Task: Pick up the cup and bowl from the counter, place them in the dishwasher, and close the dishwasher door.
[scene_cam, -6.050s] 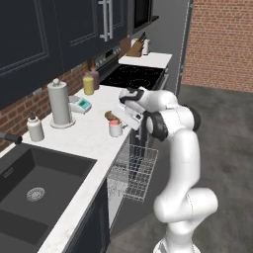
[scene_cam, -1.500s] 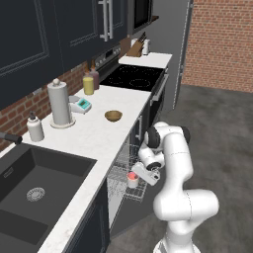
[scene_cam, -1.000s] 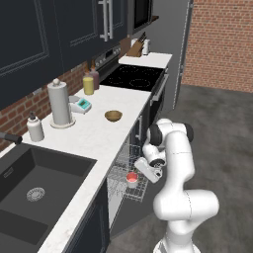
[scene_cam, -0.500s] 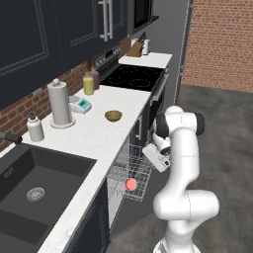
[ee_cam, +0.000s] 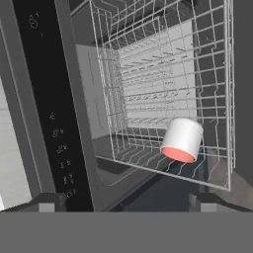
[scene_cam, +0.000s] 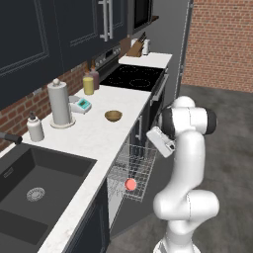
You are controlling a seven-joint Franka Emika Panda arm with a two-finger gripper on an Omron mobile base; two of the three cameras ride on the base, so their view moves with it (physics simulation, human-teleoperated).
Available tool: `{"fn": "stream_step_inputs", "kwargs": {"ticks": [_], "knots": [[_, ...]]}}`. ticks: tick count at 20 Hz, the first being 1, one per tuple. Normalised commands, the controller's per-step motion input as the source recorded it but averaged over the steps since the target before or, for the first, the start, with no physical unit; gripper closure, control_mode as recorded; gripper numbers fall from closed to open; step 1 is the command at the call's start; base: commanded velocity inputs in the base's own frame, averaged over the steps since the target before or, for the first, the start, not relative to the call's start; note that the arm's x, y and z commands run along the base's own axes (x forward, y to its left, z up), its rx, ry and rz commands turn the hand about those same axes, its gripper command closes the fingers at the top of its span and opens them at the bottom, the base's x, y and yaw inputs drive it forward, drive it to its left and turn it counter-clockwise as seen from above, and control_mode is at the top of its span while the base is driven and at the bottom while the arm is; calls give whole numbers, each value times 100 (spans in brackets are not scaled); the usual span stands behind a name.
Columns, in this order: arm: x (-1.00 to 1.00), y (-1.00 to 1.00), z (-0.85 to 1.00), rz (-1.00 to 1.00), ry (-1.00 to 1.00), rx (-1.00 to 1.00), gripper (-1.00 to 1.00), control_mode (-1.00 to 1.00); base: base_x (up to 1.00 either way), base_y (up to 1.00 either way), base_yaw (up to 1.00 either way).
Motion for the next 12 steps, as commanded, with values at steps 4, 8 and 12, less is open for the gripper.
{"fn": "stream_step_inputs", "kwargs": {"ticks": [4,8,12], "knots": [[-1,-5,100,0,0,7,-100,-100,0,0,0],[0,0,100,0,1,2,-100,-100,0,0,0],[8,25,98,0,2,0,-100,-100,0,0,0]]}}
